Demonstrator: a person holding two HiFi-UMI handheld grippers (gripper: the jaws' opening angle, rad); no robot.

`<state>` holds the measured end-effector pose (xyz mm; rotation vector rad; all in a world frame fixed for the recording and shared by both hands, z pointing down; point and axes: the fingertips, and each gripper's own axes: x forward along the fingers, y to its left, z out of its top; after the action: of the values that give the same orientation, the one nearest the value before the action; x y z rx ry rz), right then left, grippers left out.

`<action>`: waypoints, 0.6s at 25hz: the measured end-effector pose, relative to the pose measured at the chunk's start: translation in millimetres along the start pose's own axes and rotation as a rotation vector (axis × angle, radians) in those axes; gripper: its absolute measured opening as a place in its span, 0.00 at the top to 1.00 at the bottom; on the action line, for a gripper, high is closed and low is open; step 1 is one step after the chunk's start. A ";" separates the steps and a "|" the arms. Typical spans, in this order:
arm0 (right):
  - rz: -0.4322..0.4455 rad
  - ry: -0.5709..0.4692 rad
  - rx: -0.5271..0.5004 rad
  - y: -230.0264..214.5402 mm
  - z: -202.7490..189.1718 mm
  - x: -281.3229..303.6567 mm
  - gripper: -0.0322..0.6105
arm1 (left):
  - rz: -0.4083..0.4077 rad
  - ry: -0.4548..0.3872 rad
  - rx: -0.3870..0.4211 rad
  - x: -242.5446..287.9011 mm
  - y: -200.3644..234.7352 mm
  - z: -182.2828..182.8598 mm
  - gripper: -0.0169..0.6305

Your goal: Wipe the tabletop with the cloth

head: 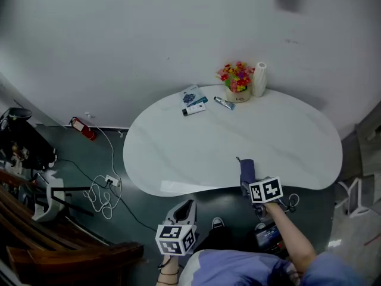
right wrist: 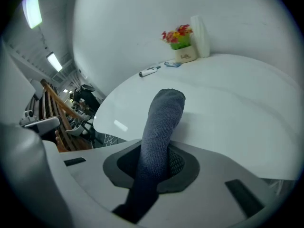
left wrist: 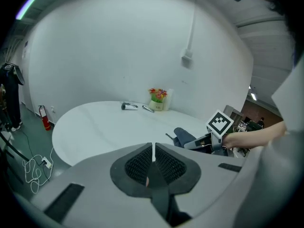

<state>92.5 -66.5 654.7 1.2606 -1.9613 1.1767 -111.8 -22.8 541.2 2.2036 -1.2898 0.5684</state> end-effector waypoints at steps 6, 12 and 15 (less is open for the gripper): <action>-0.091 -0.039 0.114 -114.0 -29.8 -67.9 0.84 | -0.082 0.042 0.041 41.3 -93.8 -3.7 0.94; -0.181 -0.080 0.228 -215.6 -68.3 -137.4 0.84 | -0.169 0.066 0.098 79.8 -185.7 -5.8 0.94; -0.226 -0.096 0.281 -257.4 -90.4 -169.1 0.84 | -0.210 0.057 0.117 92.7 -227.7 -2.8 0.94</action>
<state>395.2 39.9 665.2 1.6622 -1.7033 1.3283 131.7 11.0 547.2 2.3642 -1.0039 0.6329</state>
